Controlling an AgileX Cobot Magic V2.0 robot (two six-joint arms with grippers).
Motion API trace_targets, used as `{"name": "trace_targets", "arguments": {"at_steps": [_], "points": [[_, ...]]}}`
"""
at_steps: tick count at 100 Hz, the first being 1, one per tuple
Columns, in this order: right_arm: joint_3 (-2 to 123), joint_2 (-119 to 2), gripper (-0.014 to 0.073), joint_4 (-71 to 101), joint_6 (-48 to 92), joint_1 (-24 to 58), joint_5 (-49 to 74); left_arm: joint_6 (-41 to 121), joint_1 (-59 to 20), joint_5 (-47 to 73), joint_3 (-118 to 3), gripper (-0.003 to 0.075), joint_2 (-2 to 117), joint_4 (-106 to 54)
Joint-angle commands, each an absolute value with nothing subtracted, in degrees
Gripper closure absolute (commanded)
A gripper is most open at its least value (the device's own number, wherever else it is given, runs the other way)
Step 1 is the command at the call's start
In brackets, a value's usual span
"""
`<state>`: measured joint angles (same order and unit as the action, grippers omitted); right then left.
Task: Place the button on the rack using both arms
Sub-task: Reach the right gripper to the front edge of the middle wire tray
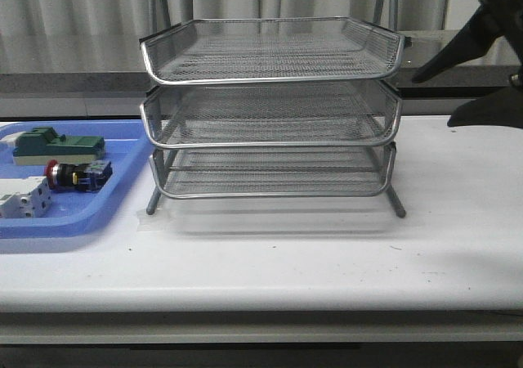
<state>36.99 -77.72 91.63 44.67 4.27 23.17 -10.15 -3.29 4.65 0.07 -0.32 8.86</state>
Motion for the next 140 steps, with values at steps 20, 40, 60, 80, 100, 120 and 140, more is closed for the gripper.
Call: {"name": "trace_targets", "arguments": {"at_steps": [20, 40, 60, 80, 100, 120, 140], "points": [[38.96, -84.57, 0.0183, 110.65, 62.22, 4.37, 30.7, -10.86, -3.49, -0.46, 2.81, 0.074, -2.15, 8.72], [41.72, -88.77, 0.0183, 110.73, 63.12, 4.37, 33.95, -10.86, -3.49, -0.46, 2.81, 0.074, -2.15, 8.72], [45.22, -93.04, 0.0183, 110.73, 63.12, 4.37, 35.71, -10.86, -3.49, -0.46, 2.81, 0.074, -2.15, 8.72], [47.99, -96.42, 0.0183, 110.73, 63.12, 4.37, 38.78, -10.86, -3.49, -0.46, 2.81, 0.074, -2.15, 8.81], [48.38, -97.72, 0.0279, 110.73, 63.12, 4.37, 38.95, -10.86, -3.49, -0.46, 2.81, 0.074, -2.15, 8.81], [48.38, -98.57, 0.0554, 109.81, 63.12, 4.37, 39.91, -10.86, -3.49, -0.46, 2.81, 0.074, -2.15, 8.81], [48.2, -98.57, 0.061, 108.18, 63.12, 4.44, 39.91, -10.86, -3.49, -0.46, 2.81, 0.074, -2.15, 8.81]]}}
